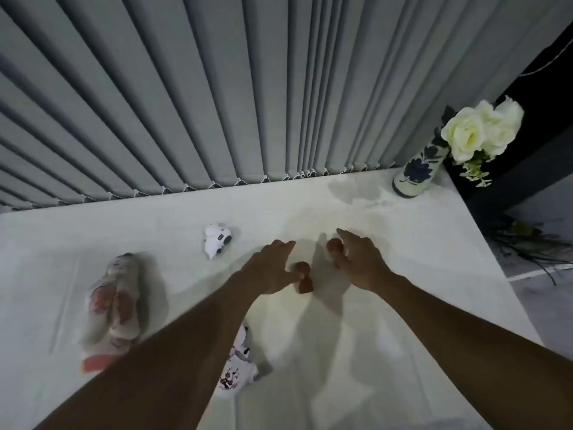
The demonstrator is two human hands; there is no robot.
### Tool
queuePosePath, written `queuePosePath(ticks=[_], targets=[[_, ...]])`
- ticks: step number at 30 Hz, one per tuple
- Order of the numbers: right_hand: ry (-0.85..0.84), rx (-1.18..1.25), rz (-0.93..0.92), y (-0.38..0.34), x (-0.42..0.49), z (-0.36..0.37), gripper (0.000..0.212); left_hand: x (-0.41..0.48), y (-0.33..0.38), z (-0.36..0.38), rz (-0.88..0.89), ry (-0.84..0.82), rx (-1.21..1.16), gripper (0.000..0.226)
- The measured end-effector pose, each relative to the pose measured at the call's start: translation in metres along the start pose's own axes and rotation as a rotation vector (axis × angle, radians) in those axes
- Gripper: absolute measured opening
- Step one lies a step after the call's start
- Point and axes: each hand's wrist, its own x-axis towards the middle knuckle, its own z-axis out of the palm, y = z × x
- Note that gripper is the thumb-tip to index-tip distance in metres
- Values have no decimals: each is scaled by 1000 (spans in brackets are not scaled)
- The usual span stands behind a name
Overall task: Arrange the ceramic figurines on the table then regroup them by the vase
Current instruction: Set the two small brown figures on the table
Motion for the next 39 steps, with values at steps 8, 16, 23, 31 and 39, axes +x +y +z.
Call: queuePosePath(ticks=[8, 16, 23, 31, 39], targets=[[17, 128, 53, 13, 3, 27, 49, 19, 4, 27, 43, 12, -50, 65], [-2, 287, 98, 17, 5, 35, 33, 12, 5, 41, 59, -24, -561, 50], [95, 490, 88, 15, -7, 34, 45, 12, 7, 49, 118, 246, -470, 42], [219, 463, -3, 14, -25, 52, 28, 16, 0, 62, 113, 320, -408, 39], [146, 513, -29, 24, -35, 53, 33, 14, -8, 69, 109, 316, -413, 45]])
